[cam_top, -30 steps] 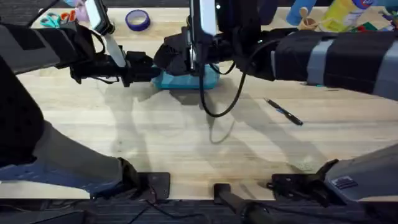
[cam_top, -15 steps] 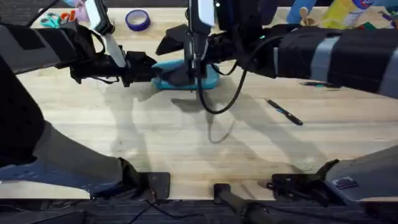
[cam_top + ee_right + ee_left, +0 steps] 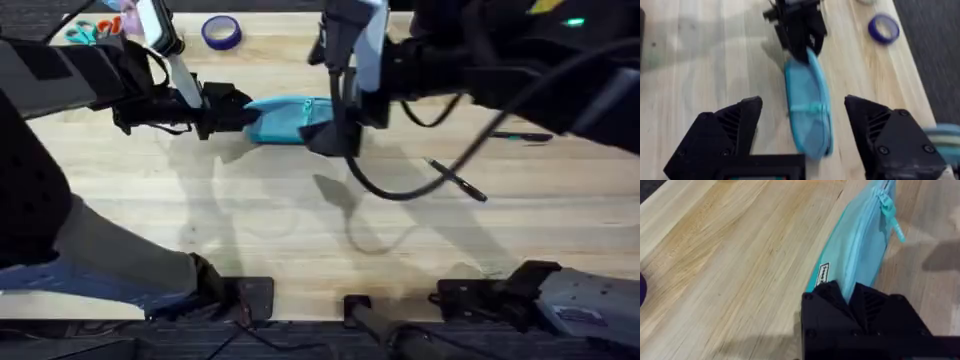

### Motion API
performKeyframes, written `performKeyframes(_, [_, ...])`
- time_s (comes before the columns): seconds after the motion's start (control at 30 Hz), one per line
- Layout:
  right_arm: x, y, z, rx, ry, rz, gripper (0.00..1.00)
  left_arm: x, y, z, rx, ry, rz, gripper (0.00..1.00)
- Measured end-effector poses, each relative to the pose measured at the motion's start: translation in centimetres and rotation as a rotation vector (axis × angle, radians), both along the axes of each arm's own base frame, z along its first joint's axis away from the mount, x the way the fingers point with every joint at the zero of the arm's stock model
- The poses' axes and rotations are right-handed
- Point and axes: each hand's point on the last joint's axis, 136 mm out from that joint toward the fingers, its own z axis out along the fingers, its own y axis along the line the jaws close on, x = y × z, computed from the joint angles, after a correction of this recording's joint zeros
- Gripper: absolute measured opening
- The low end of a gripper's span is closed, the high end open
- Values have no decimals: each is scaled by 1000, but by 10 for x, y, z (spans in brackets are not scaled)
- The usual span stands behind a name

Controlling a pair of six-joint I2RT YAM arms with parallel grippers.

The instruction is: Unzip the bag, pick up the pens from the table one at a time and place them inside, then zip the bag closed.

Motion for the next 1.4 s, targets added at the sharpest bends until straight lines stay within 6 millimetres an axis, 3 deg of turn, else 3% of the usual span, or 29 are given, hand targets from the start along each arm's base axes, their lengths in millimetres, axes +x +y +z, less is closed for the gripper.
performKeyframes(0.27, [-17, -32, -8, -82, 112, -124, 995, 0, 0, 0, 0, -1, 0, 42])
performKeyframes(0.67, [-15, -38, -11, 50, 419, -427, 996, 0, 0, 0, 0, -1, 0, 42])
performKeyframes(0.9, [-31, -50, -29, 56, 658, -613, 996, 0, 0, 0, 1, -3, 0, 42])
performKeyframes(1.4, [-37, -55, -35, 88, 802, -749, 995, 0, 0, 0, 1, -3, 0, 42])
